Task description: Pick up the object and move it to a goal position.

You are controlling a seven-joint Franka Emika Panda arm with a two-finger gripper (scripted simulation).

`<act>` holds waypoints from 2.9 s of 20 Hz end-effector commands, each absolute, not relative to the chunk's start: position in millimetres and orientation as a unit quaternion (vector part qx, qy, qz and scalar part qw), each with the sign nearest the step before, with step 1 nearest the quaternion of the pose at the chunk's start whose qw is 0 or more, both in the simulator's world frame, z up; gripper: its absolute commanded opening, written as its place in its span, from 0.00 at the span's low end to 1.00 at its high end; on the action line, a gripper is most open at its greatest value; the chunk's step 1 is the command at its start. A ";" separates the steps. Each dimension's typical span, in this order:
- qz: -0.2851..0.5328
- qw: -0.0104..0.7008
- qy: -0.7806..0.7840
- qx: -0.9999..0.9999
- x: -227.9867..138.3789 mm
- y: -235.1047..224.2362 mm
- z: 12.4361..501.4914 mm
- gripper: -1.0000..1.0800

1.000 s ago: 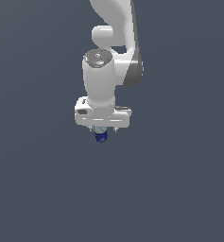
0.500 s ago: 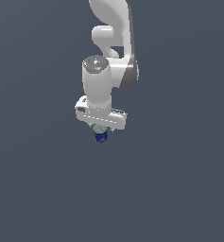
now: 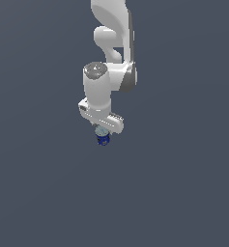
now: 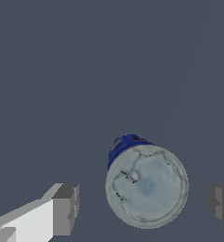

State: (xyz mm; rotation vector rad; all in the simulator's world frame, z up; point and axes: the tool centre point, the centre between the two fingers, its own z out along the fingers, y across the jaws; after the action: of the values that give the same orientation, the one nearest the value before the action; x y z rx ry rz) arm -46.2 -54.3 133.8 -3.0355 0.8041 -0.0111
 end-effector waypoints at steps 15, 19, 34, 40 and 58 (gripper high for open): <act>0.000 0.000 0.299 -0.954 -59.2 -58.3 116.4 0.96; 0.000 0.000 0.300 -0.954 -60.2 -58.6 98.0 0.96; 0.000 0.000 0.301 -0.954 -59.8 -58.6 74.2 0.00; 0.000 0.000 0.301 -0.954 -59.6 -57.8 75.5 0.00; -0.034 -0.067 0.264 -0.962 -16.2 -37.6 173.0 0.00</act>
State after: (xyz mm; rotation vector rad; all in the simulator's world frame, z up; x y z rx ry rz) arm -23.3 -41.4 156.7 -3.1357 0.8779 -0.0876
